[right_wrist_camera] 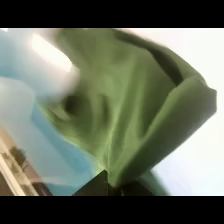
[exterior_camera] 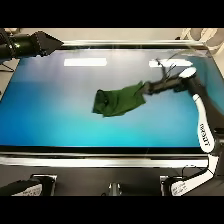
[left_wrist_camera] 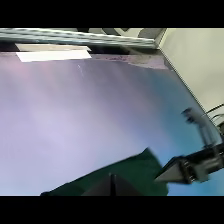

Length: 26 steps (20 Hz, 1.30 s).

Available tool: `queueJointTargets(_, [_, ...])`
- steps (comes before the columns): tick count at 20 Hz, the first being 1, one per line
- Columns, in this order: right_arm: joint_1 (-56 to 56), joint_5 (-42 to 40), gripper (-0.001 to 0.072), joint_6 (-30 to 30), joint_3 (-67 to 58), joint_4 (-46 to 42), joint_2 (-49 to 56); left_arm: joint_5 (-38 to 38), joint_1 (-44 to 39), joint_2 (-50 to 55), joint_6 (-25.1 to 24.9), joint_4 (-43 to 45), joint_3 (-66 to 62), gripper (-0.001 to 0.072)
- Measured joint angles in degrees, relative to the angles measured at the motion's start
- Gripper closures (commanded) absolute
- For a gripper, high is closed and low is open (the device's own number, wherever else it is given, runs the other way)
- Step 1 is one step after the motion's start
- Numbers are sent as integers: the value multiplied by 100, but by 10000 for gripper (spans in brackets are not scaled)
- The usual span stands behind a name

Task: Fold the shirts.

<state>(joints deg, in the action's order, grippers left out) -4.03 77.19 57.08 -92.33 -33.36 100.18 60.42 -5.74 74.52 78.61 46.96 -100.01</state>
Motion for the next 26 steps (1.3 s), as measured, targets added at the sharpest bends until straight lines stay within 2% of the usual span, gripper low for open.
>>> queueJointTargets(4, [-876, 461, 693, 160, -1152, 181, -87, -44, -4, 37, 26, 0, 0, 669])
queueJointTargets(7, [-1781, 739, 692, 280, -1467, 44, -98, -55, -4, 46, 33, 0, 0, 668])
queueJointTargets(13, [-3724, 1294, 692, 358, -1631, -1069, -105, -52, -4, 46, 44, 2, 0, 669])
queueJointTargets(16, [-4474, 1770, 691, 385, -1565, -2293, -125, -39, -4, 46, 72, 2, 0, 668])
queueJointTargets(20, [-5134, 2065, 691, 505, -841, -3930, -444, -31, -4, 46, 85, 2, 0, 668])
queueJointTargets(26, [-5541, 1379, 691, 599, 1534, -4662, -1338, -24, -4, 46, 87, 2, 0, 668])
